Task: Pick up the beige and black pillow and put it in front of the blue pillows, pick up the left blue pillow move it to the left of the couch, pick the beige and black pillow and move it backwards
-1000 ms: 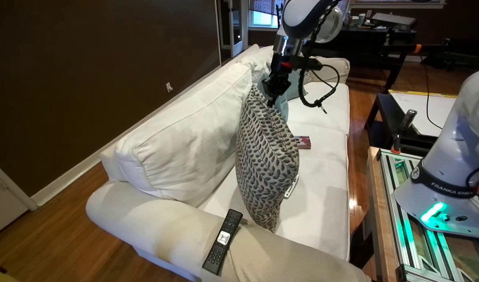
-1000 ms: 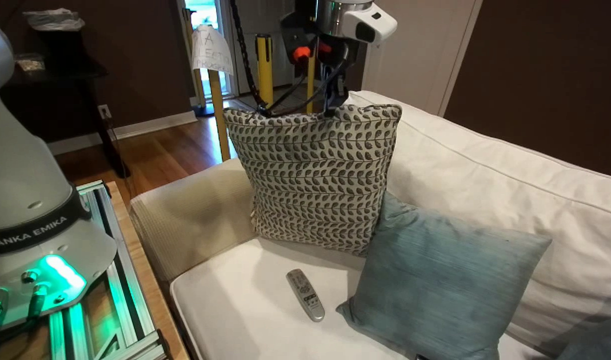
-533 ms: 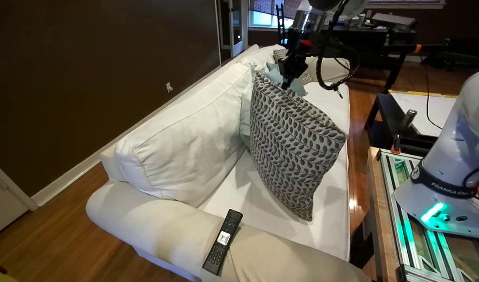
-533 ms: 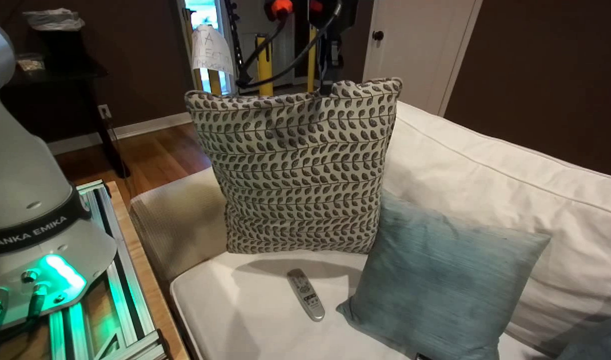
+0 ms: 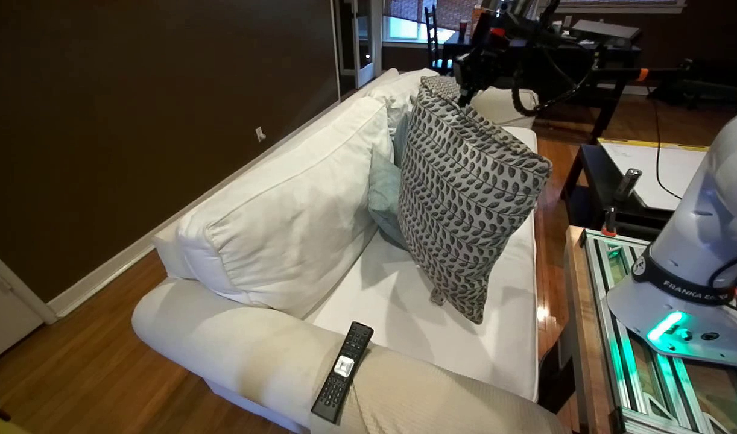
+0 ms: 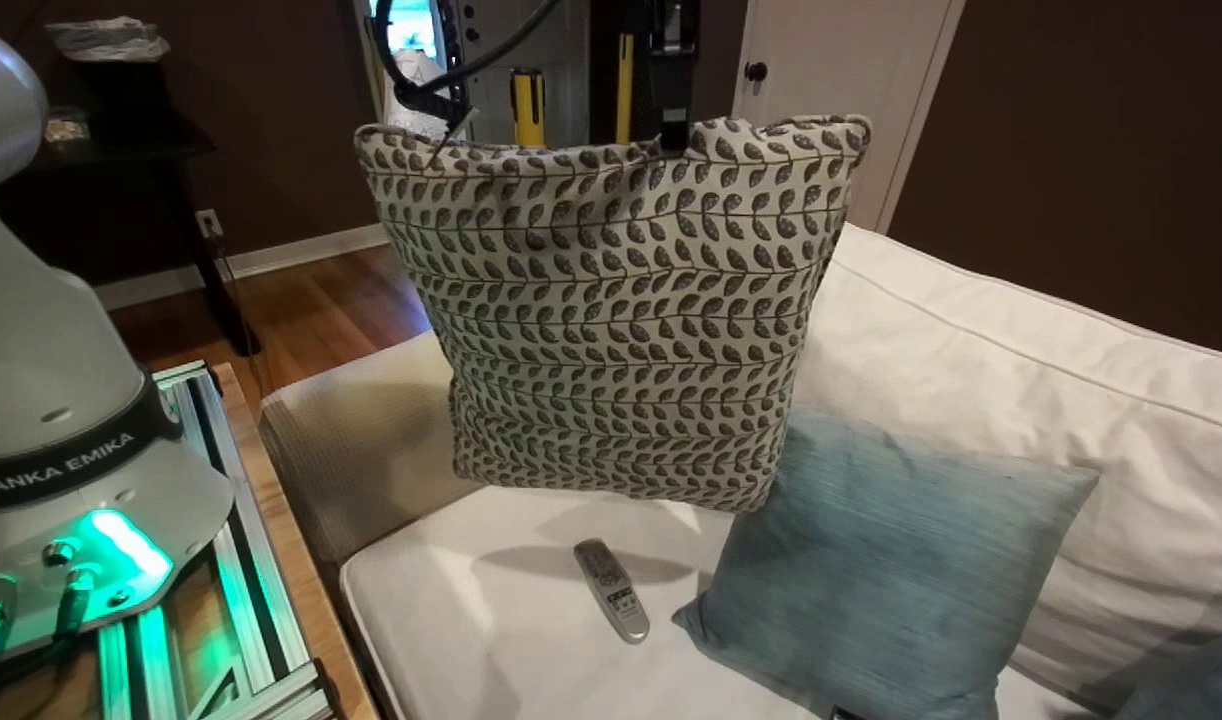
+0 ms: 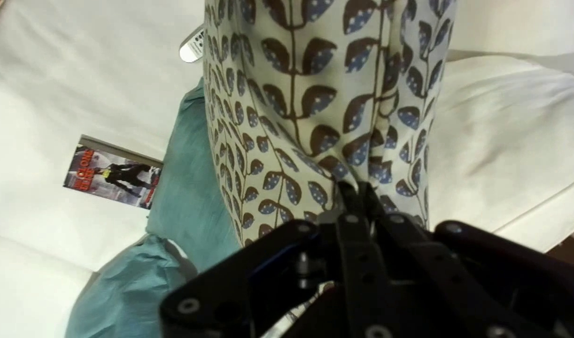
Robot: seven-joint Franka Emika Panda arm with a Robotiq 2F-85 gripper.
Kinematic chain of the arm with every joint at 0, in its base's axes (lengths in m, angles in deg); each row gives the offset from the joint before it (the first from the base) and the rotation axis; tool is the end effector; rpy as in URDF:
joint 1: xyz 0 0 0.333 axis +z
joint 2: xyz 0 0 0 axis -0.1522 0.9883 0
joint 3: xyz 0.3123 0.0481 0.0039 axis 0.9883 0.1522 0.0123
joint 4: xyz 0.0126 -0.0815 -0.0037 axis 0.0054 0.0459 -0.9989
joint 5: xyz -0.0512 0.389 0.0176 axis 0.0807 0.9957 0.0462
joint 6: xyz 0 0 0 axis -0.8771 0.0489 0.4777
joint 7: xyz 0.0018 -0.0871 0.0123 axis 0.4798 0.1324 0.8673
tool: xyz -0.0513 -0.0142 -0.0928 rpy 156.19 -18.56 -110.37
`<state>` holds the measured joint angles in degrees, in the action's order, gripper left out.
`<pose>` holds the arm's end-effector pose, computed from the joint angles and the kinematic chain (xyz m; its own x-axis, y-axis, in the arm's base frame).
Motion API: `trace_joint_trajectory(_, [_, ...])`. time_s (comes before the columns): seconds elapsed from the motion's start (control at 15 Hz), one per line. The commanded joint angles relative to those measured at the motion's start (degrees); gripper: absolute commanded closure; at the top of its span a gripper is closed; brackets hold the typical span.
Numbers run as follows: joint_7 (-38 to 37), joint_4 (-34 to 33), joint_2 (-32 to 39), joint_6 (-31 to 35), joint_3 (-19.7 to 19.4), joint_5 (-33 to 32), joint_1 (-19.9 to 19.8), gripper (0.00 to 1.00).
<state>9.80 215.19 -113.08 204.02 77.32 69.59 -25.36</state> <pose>0.3931 -0.1968 0.4794 0.7005 -0.7022 0.1272 -0.6661 -0.7074 -0.2365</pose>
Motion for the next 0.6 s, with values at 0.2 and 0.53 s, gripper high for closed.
trace_joint_trajectory(0.2, [-8.2, -0.6, -4.4, -1.1, 0.2, -7.2, -6.0, 0.99])
trace_joint_trajectory(0.53, [-11.1, -1.4, -1.8, 1.0, -0.5, -16.2, -10.7, 0.99])
